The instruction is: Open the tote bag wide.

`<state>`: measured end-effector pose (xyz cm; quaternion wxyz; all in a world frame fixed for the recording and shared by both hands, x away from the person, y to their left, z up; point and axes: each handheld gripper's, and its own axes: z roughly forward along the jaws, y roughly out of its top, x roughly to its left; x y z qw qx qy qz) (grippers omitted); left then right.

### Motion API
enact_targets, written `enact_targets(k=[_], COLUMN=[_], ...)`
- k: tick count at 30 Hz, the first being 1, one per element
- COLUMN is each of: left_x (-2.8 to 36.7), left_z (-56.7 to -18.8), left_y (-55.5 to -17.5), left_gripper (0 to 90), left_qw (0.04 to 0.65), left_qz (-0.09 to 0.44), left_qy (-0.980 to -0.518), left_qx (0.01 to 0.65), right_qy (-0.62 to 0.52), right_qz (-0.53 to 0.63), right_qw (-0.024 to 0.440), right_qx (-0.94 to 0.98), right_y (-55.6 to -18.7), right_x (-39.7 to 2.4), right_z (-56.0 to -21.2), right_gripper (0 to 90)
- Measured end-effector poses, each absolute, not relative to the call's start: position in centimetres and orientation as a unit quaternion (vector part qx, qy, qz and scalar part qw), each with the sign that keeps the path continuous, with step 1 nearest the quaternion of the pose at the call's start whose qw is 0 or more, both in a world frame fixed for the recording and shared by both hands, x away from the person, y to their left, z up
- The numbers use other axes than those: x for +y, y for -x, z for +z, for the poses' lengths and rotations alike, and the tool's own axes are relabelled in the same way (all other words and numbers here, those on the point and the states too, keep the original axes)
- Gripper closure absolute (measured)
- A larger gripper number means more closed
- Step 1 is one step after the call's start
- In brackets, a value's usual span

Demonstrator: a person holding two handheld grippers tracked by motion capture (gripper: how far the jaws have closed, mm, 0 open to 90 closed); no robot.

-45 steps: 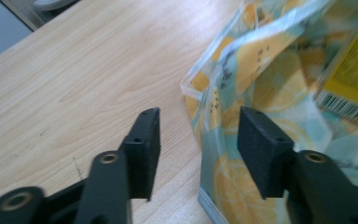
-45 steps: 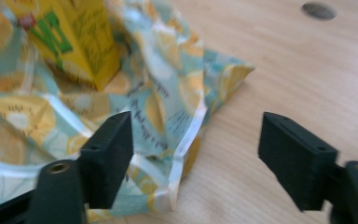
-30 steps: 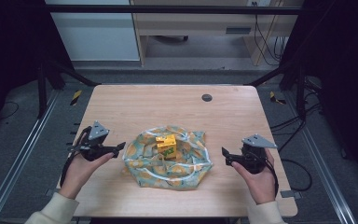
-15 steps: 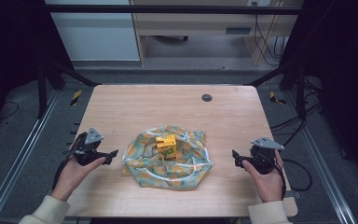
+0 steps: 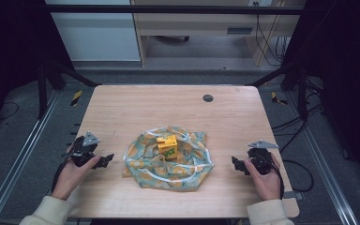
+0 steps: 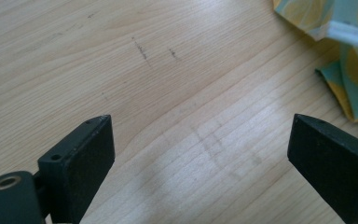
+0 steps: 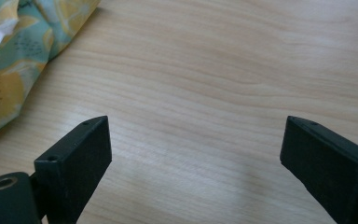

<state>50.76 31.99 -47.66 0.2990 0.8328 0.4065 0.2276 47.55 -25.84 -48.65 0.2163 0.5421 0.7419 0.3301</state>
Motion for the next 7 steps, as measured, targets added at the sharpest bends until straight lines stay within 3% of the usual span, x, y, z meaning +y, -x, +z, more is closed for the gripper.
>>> enact_targets(k=[4,7], left_x=[32.5,32.6], left_z=[-47.8,-48.0], left_y=[-50.7,-50.5], left_gripper=[6.8,6.9], left_qw=[0.300,0.300], left_qz=[0.229,0.229], left_qy=[-0.827,-0.824], left_qx=[0.416,0.422], right_qy=[-0.537,-0.521], right_qz=[0.336,0.324], right_qw=[0.186,0.196], right_qx=[0.751,0.765], right_y=[-47.5,-47.3], right_x=[-24.9,-24.0], right_z=[-49.2,-49.1], right_gripper=[9.5,9.5])
